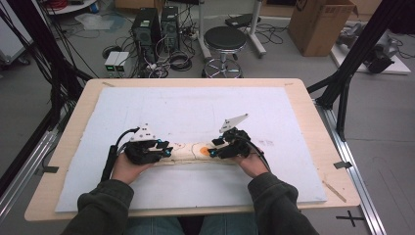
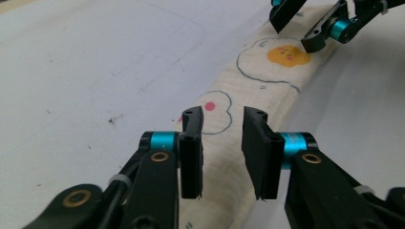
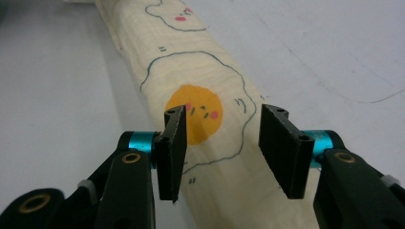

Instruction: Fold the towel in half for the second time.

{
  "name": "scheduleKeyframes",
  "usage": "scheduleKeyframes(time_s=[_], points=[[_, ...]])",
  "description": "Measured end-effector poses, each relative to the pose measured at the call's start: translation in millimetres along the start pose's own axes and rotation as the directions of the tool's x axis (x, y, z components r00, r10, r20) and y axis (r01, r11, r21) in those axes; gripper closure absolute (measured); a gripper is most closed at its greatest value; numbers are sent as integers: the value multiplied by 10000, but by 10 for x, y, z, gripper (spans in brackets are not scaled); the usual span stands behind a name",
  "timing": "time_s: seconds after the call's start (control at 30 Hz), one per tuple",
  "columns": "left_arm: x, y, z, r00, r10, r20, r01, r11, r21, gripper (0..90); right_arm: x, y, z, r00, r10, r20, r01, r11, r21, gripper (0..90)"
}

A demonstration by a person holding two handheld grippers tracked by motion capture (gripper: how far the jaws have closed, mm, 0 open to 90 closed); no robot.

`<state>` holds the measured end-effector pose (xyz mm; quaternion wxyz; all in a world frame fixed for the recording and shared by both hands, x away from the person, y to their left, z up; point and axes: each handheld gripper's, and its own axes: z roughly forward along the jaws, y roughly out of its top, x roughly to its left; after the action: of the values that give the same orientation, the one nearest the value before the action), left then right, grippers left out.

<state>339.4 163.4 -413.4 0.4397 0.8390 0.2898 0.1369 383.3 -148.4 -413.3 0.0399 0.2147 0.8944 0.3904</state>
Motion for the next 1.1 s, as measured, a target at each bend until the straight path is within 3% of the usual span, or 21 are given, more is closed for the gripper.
scheduleKeyframes(time_s=[0.13,0.37,0.43,0.6,0.9,1.1], points=[[9,-71,97,10000,38,54,-41,9980,630,733,-3,-10,70,9999,-146,81,143,9990,415,519],[30,-229,71,9999,-109,-45,113,9940,1091,741,17,-82,113,9984,-456,335,426,9953,875,504],[30,-269,50,9996,-285,-31,286,9955,898,742,16,-123,121,9984,-438,362,409,9961,783,501],[4,-275,26,9999,-57,-136,70,9948,1016,736,1,-152,113,9990,-315,332,291,9971,697,498],[-3,-274,17,9999,-58,-135,71,9946,1034,708,-4,-205,112,9993,-233,289,221,9990,380,497],[58,-239,-107,9994,-296,-200,299,9994,183,641,2,-195,108,9987,-360,365,346,9987,381,467]])
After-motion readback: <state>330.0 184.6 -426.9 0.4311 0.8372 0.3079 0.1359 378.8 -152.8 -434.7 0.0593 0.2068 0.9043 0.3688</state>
